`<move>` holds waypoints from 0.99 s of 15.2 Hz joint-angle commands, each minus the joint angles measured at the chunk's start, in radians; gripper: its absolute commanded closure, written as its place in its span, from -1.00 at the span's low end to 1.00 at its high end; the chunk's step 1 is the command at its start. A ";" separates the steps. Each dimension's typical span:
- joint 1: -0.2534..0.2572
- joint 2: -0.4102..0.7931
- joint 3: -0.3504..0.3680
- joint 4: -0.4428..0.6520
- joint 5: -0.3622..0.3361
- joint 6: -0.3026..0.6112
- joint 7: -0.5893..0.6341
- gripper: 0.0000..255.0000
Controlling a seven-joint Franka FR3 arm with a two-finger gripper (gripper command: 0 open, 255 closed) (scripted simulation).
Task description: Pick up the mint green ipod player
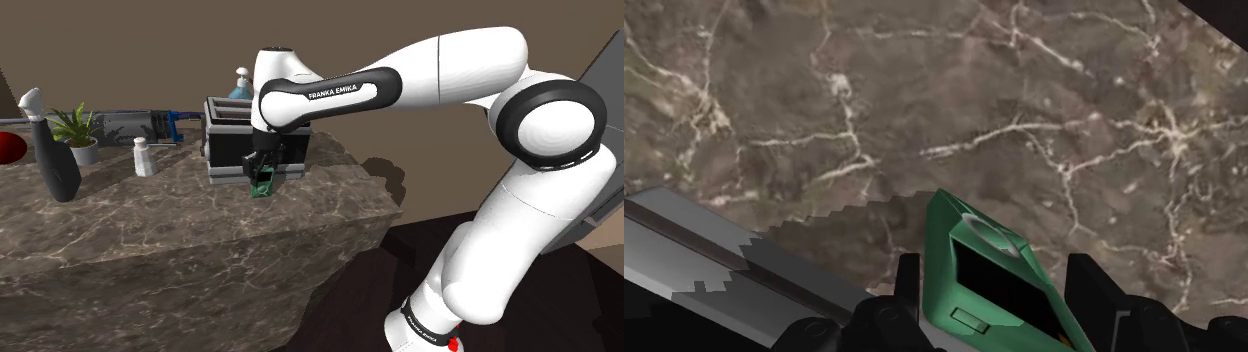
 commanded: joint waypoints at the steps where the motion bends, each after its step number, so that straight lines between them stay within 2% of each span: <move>1: 0.000 -0.004 0.000 0.006 0.000 -0.013 0.001 1.00; 15: -0.001 -0.040 -0.001 0.154 0.005 -0.197 -0.004 1.00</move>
